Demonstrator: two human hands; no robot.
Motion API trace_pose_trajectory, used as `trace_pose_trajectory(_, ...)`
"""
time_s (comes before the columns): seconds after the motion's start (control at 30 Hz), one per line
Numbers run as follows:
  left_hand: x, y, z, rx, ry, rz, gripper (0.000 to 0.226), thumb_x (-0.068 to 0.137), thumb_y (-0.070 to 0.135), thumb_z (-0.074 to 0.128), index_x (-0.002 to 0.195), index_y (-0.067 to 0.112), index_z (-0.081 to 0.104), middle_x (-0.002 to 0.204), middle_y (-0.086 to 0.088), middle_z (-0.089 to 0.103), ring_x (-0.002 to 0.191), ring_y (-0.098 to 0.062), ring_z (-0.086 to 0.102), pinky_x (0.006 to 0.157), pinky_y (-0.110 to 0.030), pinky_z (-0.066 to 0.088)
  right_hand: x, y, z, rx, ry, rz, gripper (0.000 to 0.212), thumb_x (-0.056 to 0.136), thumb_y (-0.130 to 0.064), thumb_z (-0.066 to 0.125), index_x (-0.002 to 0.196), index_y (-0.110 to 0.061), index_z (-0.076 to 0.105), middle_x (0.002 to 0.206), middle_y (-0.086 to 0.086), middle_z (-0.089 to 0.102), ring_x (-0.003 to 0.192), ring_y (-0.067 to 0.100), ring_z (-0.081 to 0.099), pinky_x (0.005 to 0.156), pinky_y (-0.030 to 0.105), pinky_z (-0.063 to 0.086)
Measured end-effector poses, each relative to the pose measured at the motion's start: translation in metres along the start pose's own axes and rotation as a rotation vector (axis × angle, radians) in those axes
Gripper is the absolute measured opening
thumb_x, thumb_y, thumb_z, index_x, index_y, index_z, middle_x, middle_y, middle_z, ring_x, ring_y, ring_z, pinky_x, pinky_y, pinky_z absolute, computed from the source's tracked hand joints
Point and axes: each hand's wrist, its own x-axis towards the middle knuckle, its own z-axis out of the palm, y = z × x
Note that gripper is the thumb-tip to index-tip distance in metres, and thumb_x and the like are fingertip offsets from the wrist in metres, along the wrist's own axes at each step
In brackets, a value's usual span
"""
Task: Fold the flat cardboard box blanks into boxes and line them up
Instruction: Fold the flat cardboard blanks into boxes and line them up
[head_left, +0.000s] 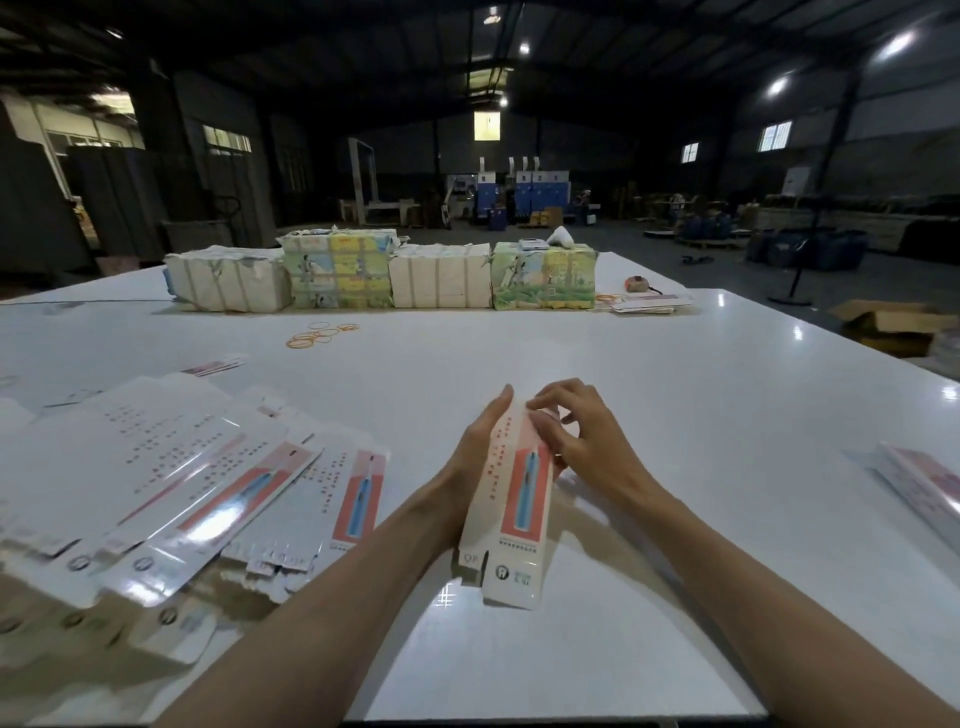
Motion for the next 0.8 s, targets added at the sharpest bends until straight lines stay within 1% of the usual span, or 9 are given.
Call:
trace_pose_trajectory(0.13,-0.004,0.001,-0.001,-0.045,0.039,-0.075,0.074,0.102,0.075,0.03,0.09,0.014,0.069,0.085,-0.013,0.072,0.064,-0.025,0.072,0.063,-0.03,0.059,0.003,-0.006,-0.001,0.112,-0.023,0.114,0.01,0.105,-0.024,0.062,0.104,-0.015,0.068,0.122,-0.001,0.057,0.106,0.019,0.067,0.076,0.02,0.058)
trace_pose_trajectory(0.27,-0.007,-0.001,-0.003,-0.066,0.042,-0.063,0.059,0.106,0.063,0.04,0.1,0.014,0.072,0.097,-0.018,0.074,0.071,-0.03,0.074,0.068,-0.035,0.061,0.004,-0.01,-0.006,0.258,-0.019,0.249,0.01,0.102,-0.026,0.068,0.099,-0.018,0.074,0.127,-0.007,0.056,0.094,0.021,0.072,0.064,0.022,0.058)
trace_pose_trajectory(0.33,-0.008,0.0,-0.001,-0.114,-0.01,-0.083,0.059,0.105,0.064,0.042,0.102,0.015,0.075,0.101,-0.019,0.074,0.078,-0.034,0.074,0.075,-0.039,0.061,0.006,-0.01,-0.009,0.273,-0.001,0.259,0.01,0.101,-0.024,0.069,0.096,-0.018,0.076,0.126,-0.01,0.057,0.091,0.019,0.073,0.064,0.022,0.059)
trace_pose_trajectory(0.4,-0.009,0.002,0.006,-0.176,-0.092,-0.11,0.065,0.104,0.07,0.039,0.117,0.015,0.072,0.111,-0.019,0.074,0.092,-0.038,0.074,0.084,-0.044,0.061,0.006,-0.01,-0.01,0.308,0.022,0.27,0.011,0.1,-0.021,0.07,0.093,-0.016,0.076,0.126,-0.01,0.059,0.089,0.013,0.075,0.063,0.021,0.059)
trace_pose_trajectory(0.47,-0.008,0.003,0.012,-0.22,-0.146,-0.144,0.073,0.102,0.074,0.035,0.13,0.014,0.065,0.118,-0.018,0.075,0.098,-0.038,0.075,0.083,-0.044,0.062,0.006,-0.01,-0.012,0.344,0.029,0.267,0.012,0.101,-0.021,0.07,0.094,-0.013,0.075,0.127,-0.007,0.06,0.09,0.013,0.076,0.064,0.023,0.059)
trace_pose_trajectory(0.57,-0.008,0.008,0.014,-0.25,-0.23,-0.177,0.075,0.102,0.073,0.032,0.137,0.014,0.061,0.124,-0.018,0.074,0.106,-0.042,0.075,0.084,-0.049,0.063,0.005,-0.011,-0.017,0.325,0.038,0.246,0.012,0.102,-0.021,0.068,0.095,-0.012,0.073,0.128,-0.004,0.061,0.089,0.02,0.077,0.066,0.024,0.06)
trace_pose_trajectory(0.6,-0.007,0.01,0.013,-0.237,-0.231,-0.185,0.074,0.102,0.073,0.032,0.136,0.014,0.062,0.121,-0.018,0.074,0.104,-0.04,0.075,0.082,-0.048,0.063,0.005,-0.012,-0.018,0.324,0.042,0.239,0.012,0.102,-0.021,0.068,0.095,-0.012,0.073,0.128,-0.003,0.061,0.089,0.022,0.076,0.066,0.025,0.06)
trace_pose_trajectory(0.7,-0.002,0.016,0.011,-0.115,-0.128,-0.235,0.084,0.1,0.077,0.024,0.123,0.009,0.068,0.105,-0.019,0.074,0.08,-0.033,0.074,0.075,-0.043,0.062,0.005,-0.017,-0.019,0.329,0.055,0.206,0.01,0.102,-0.022,0.068,0.096,-0.016,0.073,0.127,-0.006,0.059,0.094,0.023,0.072,0.064,0.024,0.058)
trace_pose_trajectory(0.8,0.001,0.02,0.01,-0.05,-0.128,-0.233,0.093,0.098,0.081,0.018,0.121,0.006,0.069,0.097,-0.018,0.073,0.072,-0.031,0.072,0.07,-0.038,0.062,0.006,-0.021,-0.02,0.324,0.07,0.177,0.01,0.1,-0.025,0.07,0.097,-0.017,0.074,0.126,-0.016,0.058,0.099,0.018,0.068,0.064,0.02,0.057)
